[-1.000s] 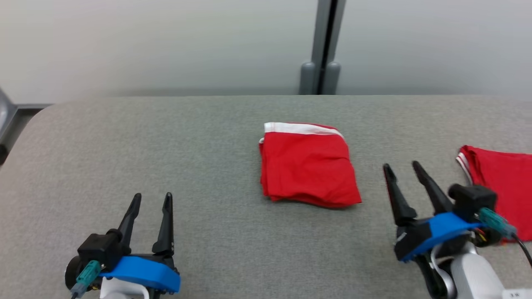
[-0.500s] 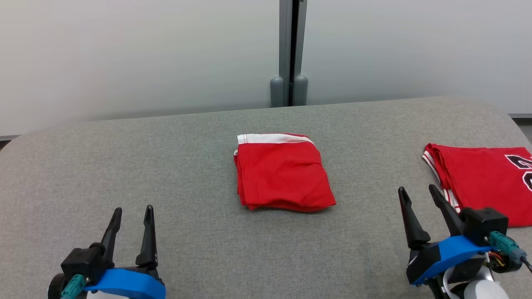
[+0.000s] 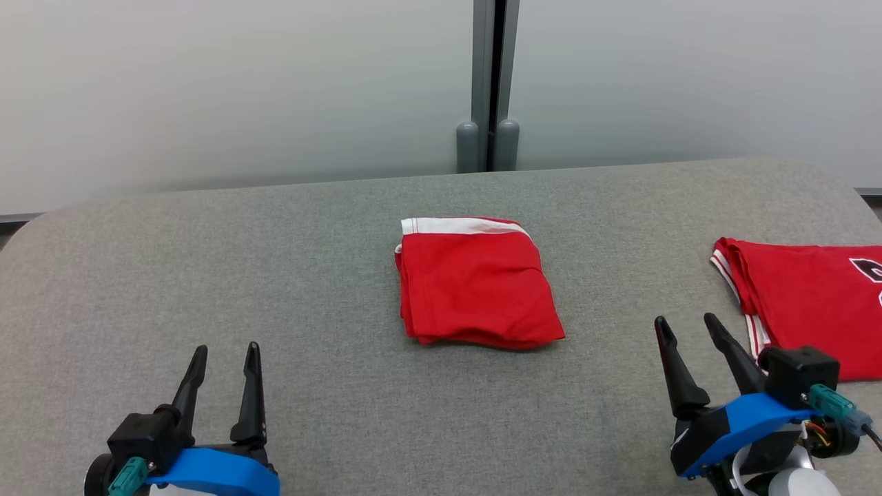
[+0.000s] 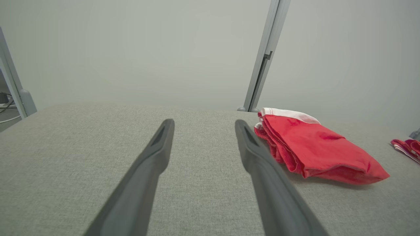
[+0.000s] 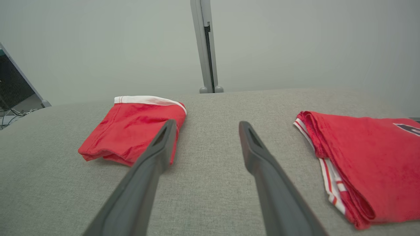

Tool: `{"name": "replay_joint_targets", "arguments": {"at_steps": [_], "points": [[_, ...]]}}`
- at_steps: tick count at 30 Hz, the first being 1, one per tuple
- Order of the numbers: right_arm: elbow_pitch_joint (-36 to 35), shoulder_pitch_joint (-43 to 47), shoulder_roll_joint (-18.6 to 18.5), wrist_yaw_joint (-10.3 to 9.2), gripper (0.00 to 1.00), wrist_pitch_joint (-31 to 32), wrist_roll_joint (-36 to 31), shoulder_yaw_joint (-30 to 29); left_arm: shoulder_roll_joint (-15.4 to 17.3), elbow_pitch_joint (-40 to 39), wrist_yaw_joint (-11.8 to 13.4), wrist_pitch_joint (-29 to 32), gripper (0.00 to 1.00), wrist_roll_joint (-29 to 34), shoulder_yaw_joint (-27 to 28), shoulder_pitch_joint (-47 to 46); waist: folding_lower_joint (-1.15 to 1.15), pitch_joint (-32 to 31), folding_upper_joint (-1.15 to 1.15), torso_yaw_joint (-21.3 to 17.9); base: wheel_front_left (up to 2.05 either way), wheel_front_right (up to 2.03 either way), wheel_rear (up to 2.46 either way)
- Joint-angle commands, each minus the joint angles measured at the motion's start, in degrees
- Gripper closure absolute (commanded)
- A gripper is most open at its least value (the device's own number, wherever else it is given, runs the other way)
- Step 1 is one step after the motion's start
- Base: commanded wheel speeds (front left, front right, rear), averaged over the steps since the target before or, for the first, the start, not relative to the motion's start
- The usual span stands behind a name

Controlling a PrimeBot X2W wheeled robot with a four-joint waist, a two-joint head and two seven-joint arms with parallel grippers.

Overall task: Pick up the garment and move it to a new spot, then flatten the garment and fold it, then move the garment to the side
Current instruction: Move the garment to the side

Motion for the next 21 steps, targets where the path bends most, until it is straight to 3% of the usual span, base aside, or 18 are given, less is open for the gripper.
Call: {"name": "replay_joint_targets", "arguments": {"at_steps": [1,6,12,21], "points": [[-0.3,0.5,0.1,0.03,0.00,0.3,0.4,0.2,-0.1,-0.4,0.0,-0.2,0.00,0.2,-0.1,0.4,0.00,0.2,0.00,0.1,0.00,0.00,0.00],[-0.2,-2.2,0.1,0.03,0.00,3.0,1.8,1.0,-0.1,-0.9,0.3,-0.2,0.00,0.2,-0.5,-0.9,0.00,1.7,0.00,1.1,0.00,0.00,0.00],[4.1,-11.1,0.0,0.04,0.00,16.3,2.2,-0.9,-0.3,-2.3,-0.2,0.1,0.00,0.7,-1.7,-3.7,0.00,5.8,0.00,4.4,0.00,0.00,0.00],[21.8,-29.1,0.0,0.03,0.00,25.6,1.9,-3.3,-0.7,-2.4,-1.2,0.0,0.00,1.4,-4.2,-8.6,0.00,11.9,0.00,10.1,0.00,0.00,0.00]]}}
